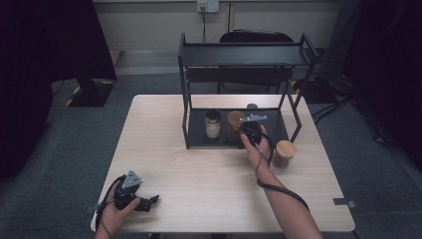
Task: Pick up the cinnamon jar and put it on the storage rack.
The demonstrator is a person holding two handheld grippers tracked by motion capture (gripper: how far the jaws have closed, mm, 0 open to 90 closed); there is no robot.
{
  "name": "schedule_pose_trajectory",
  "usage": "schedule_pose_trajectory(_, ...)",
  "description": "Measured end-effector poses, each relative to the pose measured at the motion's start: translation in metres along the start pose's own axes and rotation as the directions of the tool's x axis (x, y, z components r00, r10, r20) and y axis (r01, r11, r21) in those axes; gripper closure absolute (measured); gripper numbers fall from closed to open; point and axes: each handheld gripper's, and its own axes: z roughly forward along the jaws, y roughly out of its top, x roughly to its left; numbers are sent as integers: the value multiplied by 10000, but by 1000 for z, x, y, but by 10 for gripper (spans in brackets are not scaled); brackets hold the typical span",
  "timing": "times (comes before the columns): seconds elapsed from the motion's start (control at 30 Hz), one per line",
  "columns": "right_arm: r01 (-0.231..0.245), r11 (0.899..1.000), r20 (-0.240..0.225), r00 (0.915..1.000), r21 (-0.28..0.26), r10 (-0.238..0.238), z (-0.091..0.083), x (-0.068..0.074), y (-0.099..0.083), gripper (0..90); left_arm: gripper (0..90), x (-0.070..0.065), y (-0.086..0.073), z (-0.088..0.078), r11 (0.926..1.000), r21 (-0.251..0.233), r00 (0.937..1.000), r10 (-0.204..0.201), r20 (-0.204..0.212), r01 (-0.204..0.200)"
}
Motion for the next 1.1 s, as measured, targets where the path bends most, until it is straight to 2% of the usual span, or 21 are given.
schedule_pose_trajectory(0.37,126,9999,-248,9996,-58,-127,-15,8,-5,35,1,0,0,0,10000,2,10000,4,0,-4)
schedule_pose_trajectory(1.1,189,9996,-482,9986,-212,-199,-43,10,-14,39,1,0,0,0,10000,3,10000,-1,0,1)
